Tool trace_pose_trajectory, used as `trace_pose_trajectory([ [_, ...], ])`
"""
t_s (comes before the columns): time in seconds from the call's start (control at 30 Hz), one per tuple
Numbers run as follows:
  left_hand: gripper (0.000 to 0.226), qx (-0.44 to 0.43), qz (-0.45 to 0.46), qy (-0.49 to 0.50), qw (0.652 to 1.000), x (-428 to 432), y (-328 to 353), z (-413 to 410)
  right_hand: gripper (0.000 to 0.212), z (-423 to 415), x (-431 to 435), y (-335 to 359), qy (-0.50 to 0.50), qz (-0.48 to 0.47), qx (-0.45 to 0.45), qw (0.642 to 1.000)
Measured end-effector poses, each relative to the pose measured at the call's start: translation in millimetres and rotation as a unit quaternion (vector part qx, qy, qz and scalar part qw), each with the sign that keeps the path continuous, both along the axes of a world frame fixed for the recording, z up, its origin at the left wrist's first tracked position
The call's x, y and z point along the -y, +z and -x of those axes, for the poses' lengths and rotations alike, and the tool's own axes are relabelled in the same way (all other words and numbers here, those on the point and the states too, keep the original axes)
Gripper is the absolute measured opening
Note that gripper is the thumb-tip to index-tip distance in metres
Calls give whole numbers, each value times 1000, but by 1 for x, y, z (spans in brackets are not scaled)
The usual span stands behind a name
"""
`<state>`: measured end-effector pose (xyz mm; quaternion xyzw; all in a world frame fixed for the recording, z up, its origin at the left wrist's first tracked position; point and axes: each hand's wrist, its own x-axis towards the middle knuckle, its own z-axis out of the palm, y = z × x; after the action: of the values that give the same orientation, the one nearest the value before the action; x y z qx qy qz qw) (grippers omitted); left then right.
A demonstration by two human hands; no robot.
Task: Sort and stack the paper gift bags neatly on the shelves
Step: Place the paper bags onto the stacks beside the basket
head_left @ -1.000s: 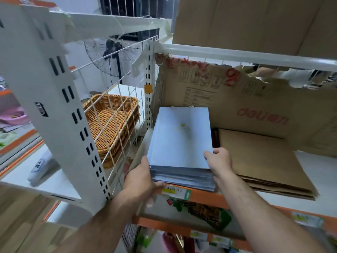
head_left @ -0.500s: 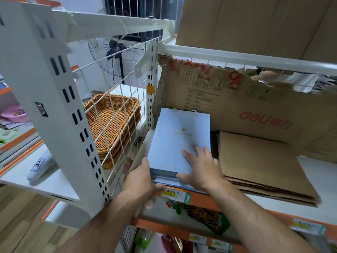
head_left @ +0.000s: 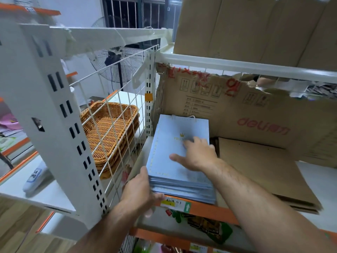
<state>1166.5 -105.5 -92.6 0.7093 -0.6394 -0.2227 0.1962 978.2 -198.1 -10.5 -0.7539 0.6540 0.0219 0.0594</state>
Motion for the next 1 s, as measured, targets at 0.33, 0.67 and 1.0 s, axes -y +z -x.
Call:
trace_pose_trajectory([
  [0.33, 79, -26, -7, 4, 1000, 2, 6, 3, 110, -14, 102, 11, 22, -52, -45, 997],
  [0.67, 98, -48, -36, 25, 998, 9, 4, 5, 116, -14, 132, -9, 106, -142, -108, 978],
  [1.0, 99, -40, -24, 13, 999, 5, 6, 5, 115, -8, 122, -19, 80, -144, -82, 983],
])
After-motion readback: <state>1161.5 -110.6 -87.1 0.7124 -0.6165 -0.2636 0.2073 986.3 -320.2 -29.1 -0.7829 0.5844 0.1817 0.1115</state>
